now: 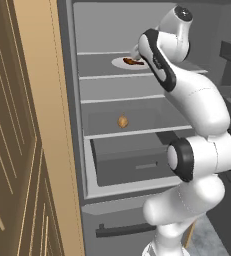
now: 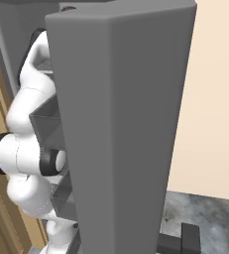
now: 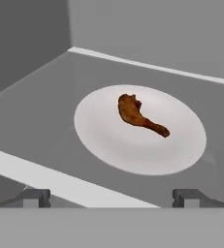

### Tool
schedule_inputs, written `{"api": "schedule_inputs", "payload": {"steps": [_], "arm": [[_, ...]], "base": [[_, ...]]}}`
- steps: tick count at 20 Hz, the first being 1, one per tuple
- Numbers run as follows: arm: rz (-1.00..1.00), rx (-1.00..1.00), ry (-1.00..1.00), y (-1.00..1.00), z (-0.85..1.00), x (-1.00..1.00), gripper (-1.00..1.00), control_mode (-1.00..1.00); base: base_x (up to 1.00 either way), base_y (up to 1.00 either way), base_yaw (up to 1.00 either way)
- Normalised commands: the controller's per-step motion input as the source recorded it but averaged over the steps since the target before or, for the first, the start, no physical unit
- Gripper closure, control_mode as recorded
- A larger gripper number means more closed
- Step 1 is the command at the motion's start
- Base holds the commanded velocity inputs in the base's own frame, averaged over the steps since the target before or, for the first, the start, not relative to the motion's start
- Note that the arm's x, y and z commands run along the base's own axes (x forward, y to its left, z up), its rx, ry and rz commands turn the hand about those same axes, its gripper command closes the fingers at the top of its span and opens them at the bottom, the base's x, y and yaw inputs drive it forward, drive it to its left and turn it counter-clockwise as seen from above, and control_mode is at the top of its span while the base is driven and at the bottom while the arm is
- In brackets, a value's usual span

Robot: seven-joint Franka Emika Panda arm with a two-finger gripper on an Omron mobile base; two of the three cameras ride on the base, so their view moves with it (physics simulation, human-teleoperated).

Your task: Transport the chicken drumstick from the fridge to the microwave and turn on the microwave.

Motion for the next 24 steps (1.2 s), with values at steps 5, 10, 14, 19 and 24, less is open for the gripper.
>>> {"api": "schedule_inputs", "payload": {"steps": [5, 10, 14, 19, 24], "arm": [[0.00, 0.00, 0.00, 0.00, -0.10, 0.43, -1.00, -1.00], [0.00, 0.00, 0.00, 0.00, -0.14, 0.38, -1.00, -1.00], [0.00, 0.00, 0.01, 0.03, -0.19, 0.36, -1.00, -1.00], [0.00, 0.00, 0.00, 0.02, -0.22, 0.33, -1.00, -1.00], [0.00, 0.00, 0.02, 0.00, -0.04, 0.32, -1.00, -1.00]], "base": [[0.00, 0.00, 0.00], [0.00, 0.00, 0.00], [0.00, 0.00, 0.00], [0.00, 0.00, 0.00], [0.00, 0.00, 0.00]]}}
